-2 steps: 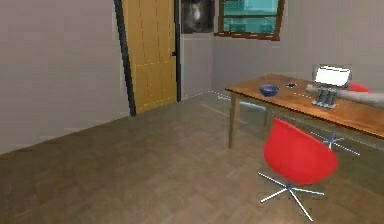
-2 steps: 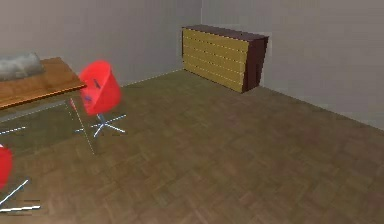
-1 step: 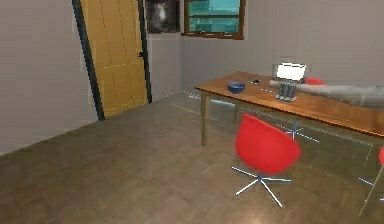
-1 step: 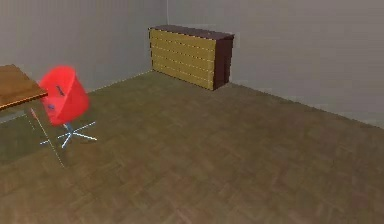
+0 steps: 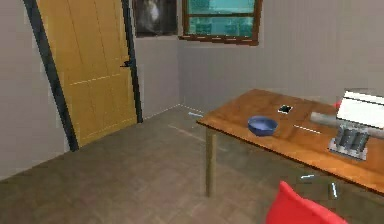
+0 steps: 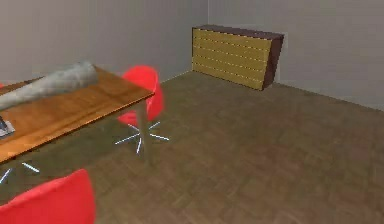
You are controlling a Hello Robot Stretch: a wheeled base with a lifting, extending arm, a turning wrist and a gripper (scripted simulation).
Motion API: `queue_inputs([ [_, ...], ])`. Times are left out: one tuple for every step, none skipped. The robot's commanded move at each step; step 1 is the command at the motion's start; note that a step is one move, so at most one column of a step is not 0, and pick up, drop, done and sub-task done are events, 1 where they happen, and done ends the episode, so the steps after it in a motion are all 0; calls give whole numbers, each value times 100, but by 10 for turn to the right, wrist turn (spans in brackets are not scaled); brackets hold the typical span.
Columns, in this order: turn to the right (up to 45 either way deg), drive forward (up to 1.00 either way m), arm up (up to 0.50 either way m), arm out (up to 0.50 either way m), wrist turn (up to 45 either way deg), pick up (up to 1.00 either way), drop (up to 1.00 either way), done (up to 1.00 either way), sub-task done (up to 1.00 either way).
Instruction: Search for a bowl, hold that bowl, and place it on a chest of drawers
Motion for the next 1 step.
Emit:
queue_inputs([
  [-450,0,0,0,0,0,0,0,0],
])
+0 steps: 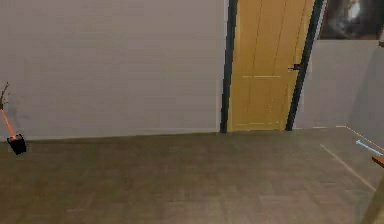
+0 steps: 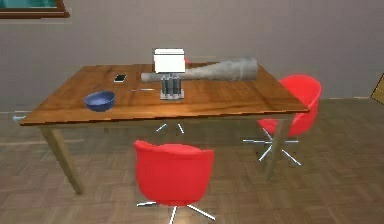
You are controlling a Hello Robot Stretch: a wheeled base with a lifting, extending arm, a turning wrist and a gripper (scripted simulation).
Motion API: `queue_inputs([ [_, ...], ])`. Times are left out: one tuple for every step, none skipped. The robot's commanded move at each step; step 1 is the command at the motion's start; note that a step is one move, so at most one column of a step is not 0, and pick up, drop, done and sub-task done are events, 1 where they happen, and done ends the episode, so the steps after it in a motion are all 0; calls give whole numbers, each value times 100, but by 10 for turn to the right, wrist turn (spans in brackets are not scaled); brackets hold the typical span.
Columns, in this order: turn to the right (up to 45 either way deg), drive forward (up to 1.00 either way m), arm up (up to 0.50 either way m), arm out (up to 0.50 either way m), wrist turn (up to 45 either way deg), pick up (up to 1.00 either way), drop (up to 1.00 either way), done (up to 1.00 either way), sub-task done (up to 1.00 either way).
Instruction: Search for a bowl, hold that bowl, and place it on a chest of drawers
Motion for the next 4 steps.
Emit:
queue_inputs([
  [-210,0,0,0,0,0,0,0,0],
  [450,0,0,0,0,0,0,0,0],
  [180,0,0,0,0,0,0,0,0],
  [0,85,0,0,0,0,0,0,0],
])
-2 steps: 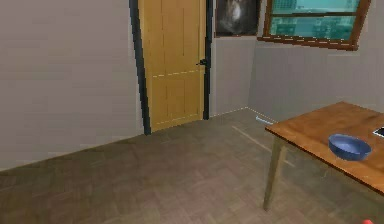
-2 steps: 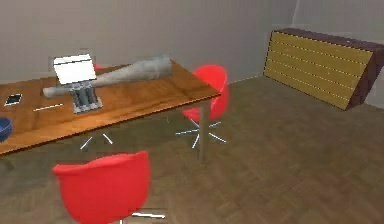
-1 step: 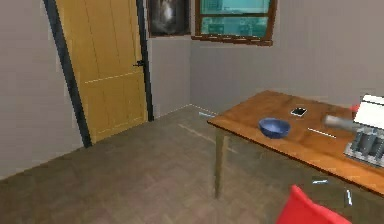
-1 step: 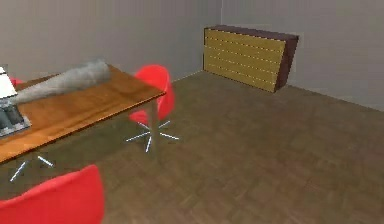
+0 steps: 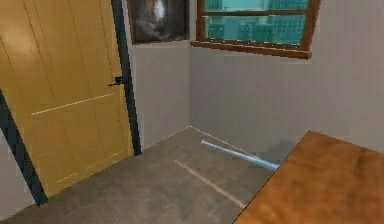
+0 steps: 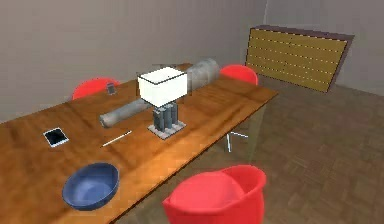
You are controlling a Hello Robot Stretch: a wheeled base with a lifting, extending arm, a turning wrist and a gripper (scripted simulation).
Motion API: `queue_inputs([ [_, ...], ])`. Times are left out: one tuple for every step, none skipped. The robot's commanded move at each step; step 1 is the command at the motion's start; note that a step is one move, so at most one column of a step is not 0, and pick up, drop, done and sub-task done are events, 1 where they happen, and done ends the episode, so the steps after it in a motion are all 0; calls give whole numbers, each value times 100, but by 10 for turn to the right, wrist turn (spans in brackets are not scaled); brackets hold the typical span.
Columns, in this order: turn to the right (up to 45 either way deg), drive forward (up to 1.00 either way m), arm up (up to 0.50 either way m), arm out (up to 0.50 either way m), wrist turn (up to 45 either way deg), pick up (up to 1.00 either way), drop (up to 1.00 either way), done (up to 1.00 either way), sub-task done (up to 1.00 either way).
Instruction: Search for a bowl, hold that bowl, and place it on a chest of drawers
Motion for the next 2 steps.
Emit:
queue_inputs([
  [-240,0,0,0,0,0,0,0,0],
  [0,0,50,0,0,0,0,0,0],
])
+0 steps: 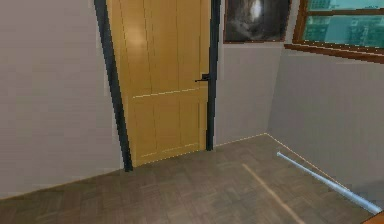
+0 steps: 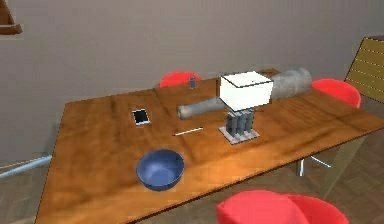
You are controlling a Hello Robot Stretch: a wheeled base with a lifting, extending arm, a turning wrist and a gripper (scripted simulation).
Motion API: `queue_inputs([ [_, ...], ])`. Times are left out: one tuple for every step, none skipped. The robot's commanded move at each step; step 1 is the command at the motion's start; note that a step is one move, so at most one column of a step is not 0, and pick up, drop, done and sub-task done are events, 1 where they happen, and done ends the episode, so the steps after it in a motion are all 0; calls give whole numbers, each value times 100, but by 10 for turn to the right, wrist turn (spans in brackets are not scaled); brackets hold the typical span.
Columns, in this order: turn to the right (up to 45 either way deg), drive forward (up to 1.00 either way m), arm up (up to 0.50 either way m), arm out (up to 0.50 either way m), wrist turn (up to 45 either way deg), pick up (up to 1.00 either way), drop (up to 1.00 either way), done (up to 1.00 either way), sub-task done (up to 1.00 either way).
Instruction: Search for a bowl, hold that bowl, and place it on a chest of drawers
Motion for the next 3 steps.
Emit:
queue_inputs([
  [0,0,38,0,0,0,0,0,0],
  [0,0,0,18,0,0,0,0,0],
  [0,0,0,0,450,0,0,0,0],
])
